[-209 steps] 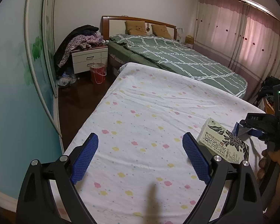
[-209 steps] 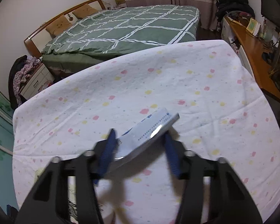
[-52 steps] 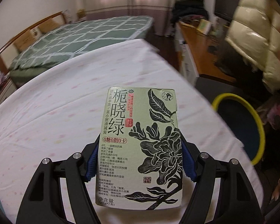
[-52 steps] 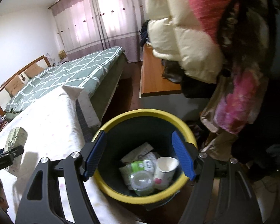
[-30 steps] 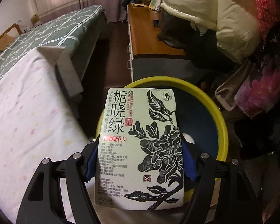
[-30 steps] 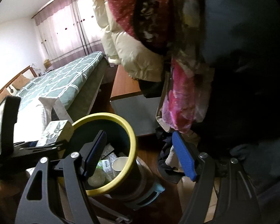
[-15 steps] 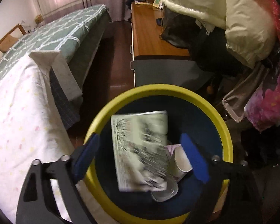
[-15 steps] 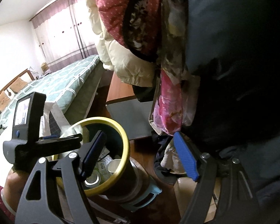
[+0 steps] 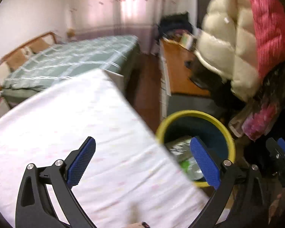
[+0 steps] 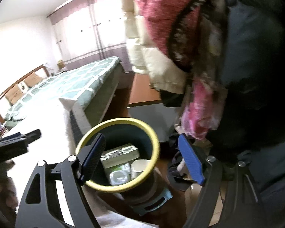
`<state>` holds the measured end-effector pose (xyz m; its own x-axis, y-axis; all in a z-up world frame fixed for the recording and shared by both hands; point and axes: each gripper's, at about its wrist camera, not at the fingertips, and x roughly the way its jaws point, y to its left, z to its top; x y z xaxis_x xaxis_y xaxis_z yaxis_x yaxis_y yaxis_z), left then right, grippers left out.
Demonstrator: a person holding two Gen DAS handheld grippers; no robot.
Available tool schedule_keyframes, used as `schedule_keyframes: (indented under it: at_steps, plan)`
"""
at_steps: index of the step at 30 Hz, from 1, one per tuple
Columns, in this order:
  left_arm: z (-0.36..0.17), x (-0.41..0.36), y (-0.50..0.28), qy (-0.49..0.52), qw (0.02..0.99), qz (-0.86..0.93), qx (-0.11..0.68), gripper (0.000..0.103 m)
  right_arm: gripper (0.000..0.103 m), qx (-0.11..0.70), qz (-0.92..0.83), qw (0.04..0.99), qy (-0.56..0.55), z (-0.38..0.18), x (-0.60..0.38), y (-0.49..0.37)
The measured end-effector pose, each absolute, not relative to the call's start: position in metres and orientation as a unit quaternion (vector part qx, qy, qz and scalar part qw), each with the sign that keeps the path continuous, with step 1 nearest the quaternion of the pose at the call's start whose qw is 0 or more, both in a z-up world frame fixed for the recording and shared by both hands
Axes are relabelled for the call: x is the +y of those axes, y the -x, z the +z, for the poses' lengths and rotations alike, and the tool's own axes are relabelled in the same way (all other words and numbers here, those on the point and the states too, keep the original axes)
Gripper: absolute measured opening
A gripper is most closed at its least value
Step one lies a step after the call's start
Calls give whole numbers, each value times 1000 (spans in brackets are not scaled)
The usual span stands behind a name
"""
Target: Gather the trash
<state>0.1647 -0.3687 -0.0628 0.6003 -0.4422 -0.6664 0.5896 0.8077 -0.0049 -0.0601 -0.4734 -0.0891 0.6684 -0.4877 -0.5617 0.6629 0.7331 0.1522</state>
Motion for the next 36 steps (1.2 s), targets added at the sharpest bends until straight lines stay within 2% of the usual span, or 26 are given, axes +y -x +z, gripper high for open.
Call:
schedule_keyframes:
  at_steps: [8,17,27,36]
  plan:
    - [-35,-206,-122,-60,947,-170,268,98,78,258,-249,922,-146,-78,-420,37]
    - [-26,-68,-79,-3,964,-84,252,98,80,263,-182,942,-100,-65,-357,19]
    - [-27,-25,-39,27,967,-76,241,98,82,256,-163,950,-71,-54,-327,22]
    - [-32,-35,-29,11,969,-53,240,98,83,256,-153,952,-72,-55,-323,22]
